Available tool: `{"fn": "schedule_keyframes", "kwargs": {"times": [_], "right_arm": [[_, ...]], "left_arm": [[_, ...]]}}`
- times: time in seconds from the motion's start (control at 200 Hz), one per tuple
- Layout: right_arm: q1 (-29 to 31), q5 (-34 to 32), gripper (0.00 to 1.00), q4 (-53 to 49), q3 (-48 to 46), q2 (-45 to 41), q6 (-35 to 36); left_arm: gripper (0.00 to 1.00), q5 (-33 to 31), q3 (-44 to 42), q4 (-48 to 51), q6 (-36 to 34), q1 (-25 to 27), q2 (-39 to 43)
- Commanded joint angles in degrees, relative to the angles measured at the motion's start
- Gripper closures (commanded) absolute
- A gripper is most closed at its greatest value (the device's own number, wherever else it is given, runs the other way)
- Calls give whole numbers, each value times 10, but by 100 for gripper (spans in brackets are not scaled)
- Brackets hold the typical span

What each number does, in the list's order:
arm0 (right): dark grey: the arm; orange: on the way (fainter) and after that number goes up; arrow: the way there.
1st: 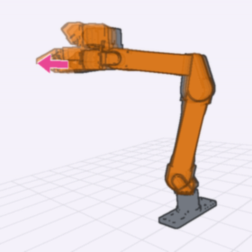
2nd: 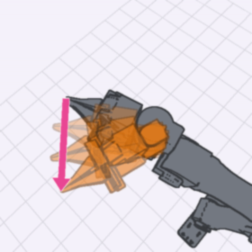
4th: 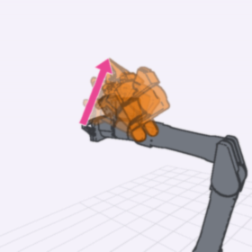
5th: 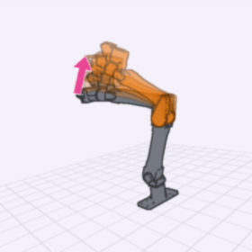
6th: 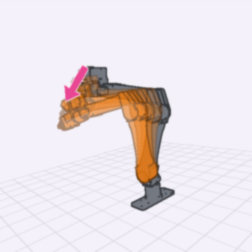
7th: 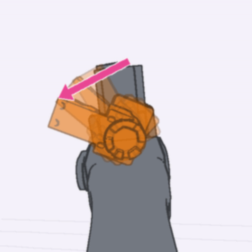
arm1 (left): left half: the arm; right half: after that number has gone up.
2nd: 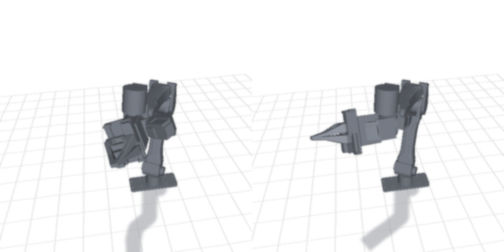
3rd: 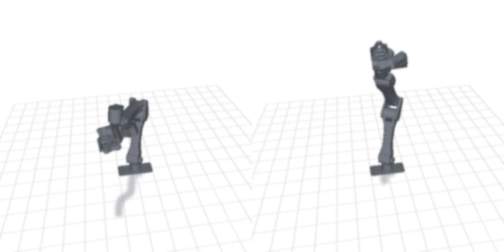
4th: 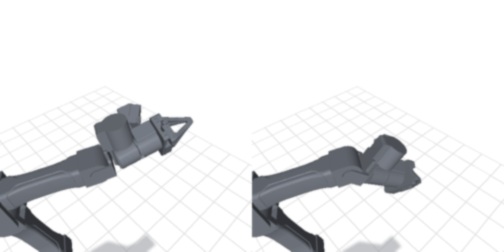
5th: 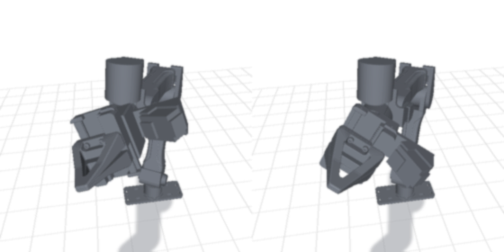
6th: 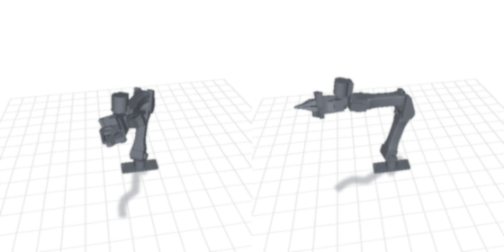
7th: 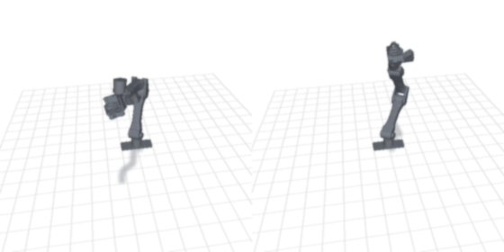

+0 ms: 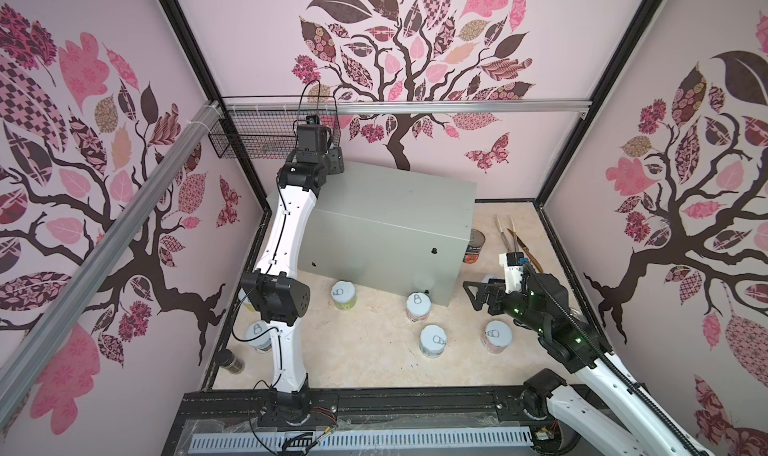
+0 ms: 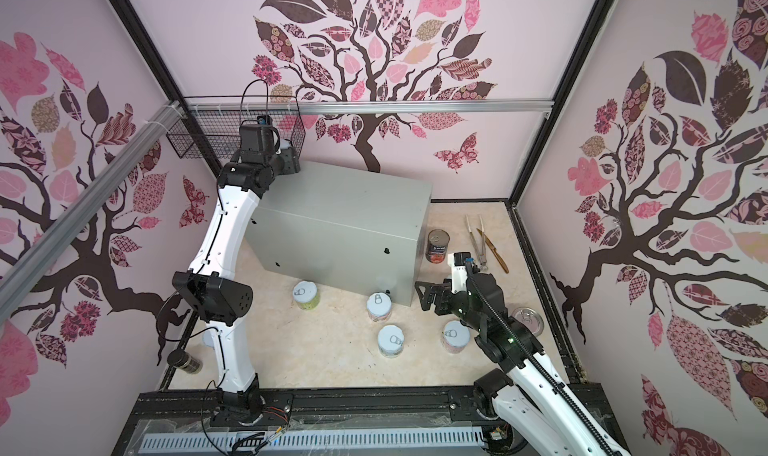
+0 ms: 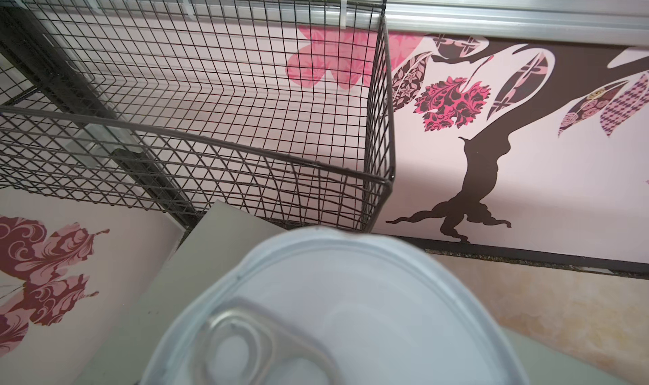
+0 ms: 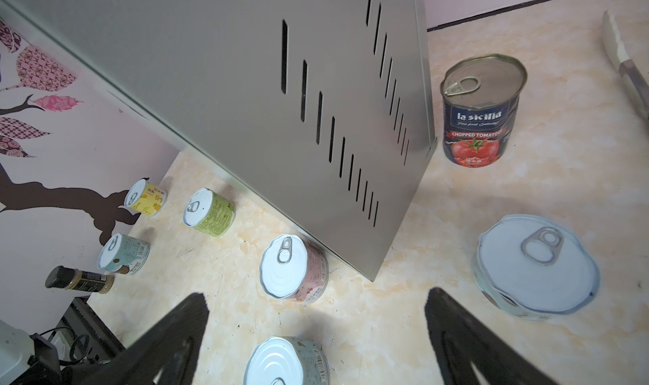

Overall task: Place and organize the canned foods onto the counter
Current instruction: 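Carry the can with the left gripper onto the cabinet top and release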

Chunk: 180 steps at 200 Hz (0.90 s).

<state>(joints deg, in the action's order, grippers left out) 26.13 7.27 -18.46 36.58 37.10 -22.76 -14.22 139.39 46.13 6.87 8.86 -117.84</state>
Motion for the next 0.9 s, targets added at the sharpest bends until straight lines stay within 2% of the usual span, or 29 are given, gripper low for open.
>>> {"fn": "schedule_keyframes", "kwargs": {"times": [0.0, 0.1, 0.57, 0.895], "right_arm": [[3, -1, 0, 10, 2, 2, -5], [4, -1, 0, 7, 3, 0, -5], [4, -1, 0, 6, 1, -12, -4], [4, -29, 0, -63, 49, -39, 9]], "left_arm": [[30, 9, 35, -15, -15, -1, 2], [22, 9, 26, -15, -17, -1, -1], [2, 11, 19, -6, -20, -1, 22], [2, 40, -14, -6, -11, 4, 116]]}}
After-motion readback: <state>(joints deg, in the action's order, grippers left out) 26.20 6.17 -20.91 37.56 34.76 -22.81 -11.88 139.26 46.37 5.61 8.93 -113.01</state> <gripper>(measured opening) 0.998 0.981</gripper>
